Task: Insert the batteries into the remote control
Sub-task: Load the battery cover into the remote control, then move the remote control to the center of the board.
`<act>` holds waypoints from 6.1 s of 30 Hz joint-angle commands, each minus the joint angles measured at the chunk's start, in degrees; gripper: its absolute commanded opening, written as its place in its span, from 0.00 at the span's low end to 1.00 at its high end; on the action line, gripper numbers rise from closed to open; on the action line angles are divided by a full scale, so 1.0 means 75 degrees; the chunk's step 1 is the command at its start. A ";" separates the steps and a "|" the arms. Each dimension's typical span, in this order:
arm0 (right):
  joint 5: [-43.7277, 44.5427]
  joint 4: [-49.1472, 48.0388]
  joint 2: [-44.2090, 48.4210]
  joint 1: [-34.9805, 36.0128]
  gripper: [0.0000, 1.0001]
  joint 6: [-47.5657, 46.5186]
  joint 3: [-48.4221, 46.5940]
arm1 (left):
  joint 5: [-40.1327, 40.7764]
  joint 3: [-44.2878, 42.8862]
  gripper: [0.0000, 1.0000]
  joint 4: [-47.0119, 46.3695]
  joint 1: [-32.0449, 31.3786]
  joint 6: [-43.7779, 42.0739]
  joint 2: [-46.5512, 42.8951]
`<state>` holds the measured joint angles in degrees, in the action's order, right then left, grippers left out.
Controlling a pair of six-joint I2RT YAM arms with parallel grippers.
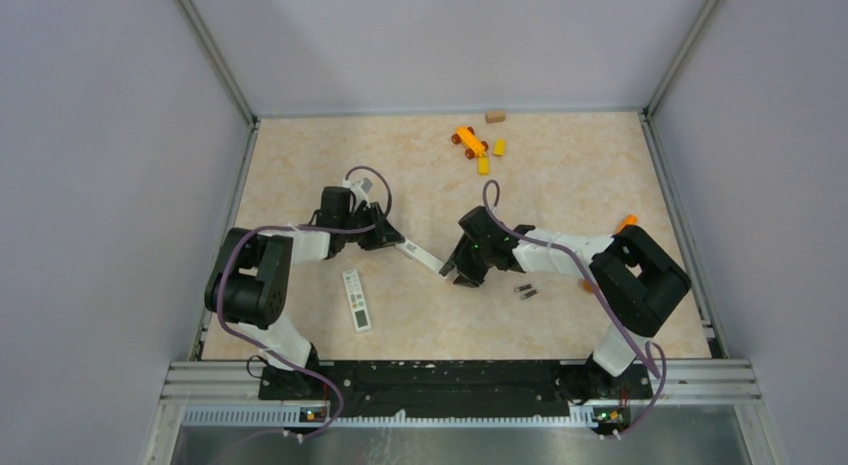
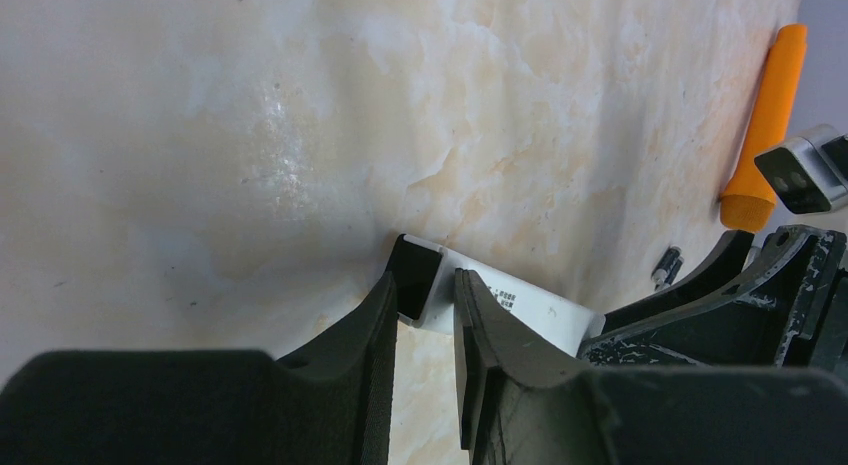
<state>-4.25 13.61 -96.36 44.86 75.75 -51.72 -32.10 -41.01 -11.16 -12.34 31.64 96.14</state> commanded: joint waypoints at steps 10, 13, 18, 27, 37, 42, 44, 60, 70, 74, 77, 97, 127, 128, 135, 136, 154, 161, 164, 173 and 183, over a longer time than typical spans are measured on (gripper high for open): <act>0.0008 0.0219 -0.0376 -0.0405 0.62 -0.1488 -0.0849 | 0.0226 0.1308 0.25 -0.0554 -0.0152 0.1789 -0.0146; -0.0117 0.0288 -0.0510 -0.0483 0.62 -0.1831 -0.0992 | 0.0330 0.1419 0.25 -0.0640 -0.0286 0.1963 -0.0292; -0.0137 0.0316 -0.0378 -0.0652 0.72 -0.2563 -0.1063 | 0.0544 0.1401 0.27 -0.0450 -0.0347 0.1905 -0.0347; -0.0403 -0.0028 0.0057 -0.1150 0.81 -0.4482 -0.0917 | 0.0635 0.1285 0.31 -0.0246 -0.0347 0.1750 -0.0373; -0.0431 -0.0291 -0.0523 -0.1153 0.69 -0.5248 -0.1305 | 0.0606 0.1239 0.34 -0.0160 -0.0347 0.1680 -0.0400; -0.0300 0.0029 -0.0752 -0.1153 0.43 -0.5132 -0.1296 | 0.0546 0.1238 0.34 -0.0127 -0.0347 0.1674 -0.0453; -0.0231 0.0174 -0.0840 -0.1148 0.38 -0.5128 -0.1306 | 0.0523 0.1227 0.34 -0.0118 -0.0347 0.1676 -0.0498; 0.0243 0.0674 -0.1207 -0.1244 0.26 -0.5321 -0.1402 | 0.0097 0.1075 0.39 -0.0083 -0.0335 0.1720 -0.0728; 0.0791 0.0812 -0.0889 -0.1294 0.58 -0.5793 -0.1504 | 0.0372 0.1110 0.35 0.0079 -0.0335 0.1569 -0.0619; 0.0712 0.0920 -0.0922 -0.1294 0.58 -0.6267 -0.1851 | 0.0435 0.1060 0.34 0.0156 -0.0335 0.1526 -0.0588; 0.0593 0.0789 -0.0826 -0.1294 0.54 -0.6530 -0.1909 | 0.0459 0.1034 0.33 0.0175 -0.0335 0.1502 -0.0584; -0.0725 0.0253 -0.0986 -0.1282 0.17 -0.6779 -0.1839 | 0.0389 0.0946 0.26 0.0218 -0.0335 0.1465 -0.0491; 0.0508 0.1066 -0.0571 -0.0955 0.47 -0.6850 -0.2816 | 0.0920 -0.0303 0.57 0.1428 -0.0040 0.1085 -0.1395; 0.0782 0.1106 -0.0496 -0.0981 0.52 -0.7138 -0.2929 | 0.1072 -0.0438 0.62 0.1821 -0.0013 0.1018 -0.1497; -0.0641 0.0531 -0.0492 -0.0887 0.93 -0.9660 -0.3228 | 0.2215 -0.1025 0.95 0.2995 0.0300 0.0693 -0.2458; -0.0841 0.0443 -0.0517 -0.0754 0.94 -1.0170 -0.3111 | 0.2565 -0.0999 0.98 0.3175 0.0358 0.0657 -0.2670; -0.3021 0.1070 -0.2348 -0.0166 0.95 -1.3888 -0.4316 | 0.4412 0.0563 0.99 0.4912 0.0913 0.0977 -0.5301; -0.2720 0.1376 -0.2868 -0.0165 0.87 -1.3875 -0.4670 | 0.3925 0.0881 0.99 0.5005 0.1117 0.1001 -0.5282; -0.2646 0.1269 -0.2838 -0.0119 0.85 -1.3896 -0.4522 | 0.3753 0.1002 0.99 0.4980 0.1129 0.1024 -0.5266; -0.1937 0.0788 -0.2729 0.0005 0.57 -1.3719 -0.4223 | 0.3670 0.1136 0.99 0.5023 0.1141 0.0930 -0.5156; -0.1042 -0.0478 -0.2153 -0.0006 0.47 -1.3303 -0.3390 | 0.3483 0.1367 0.99 0.4678 0.1129 0.0990 -0.4701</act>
<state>-15.31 14.04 -115.42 44.47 -25.58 -76.88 -4.62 -31.48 26.61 -4.14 39.03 60.38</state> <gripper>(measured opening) 0.451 0.986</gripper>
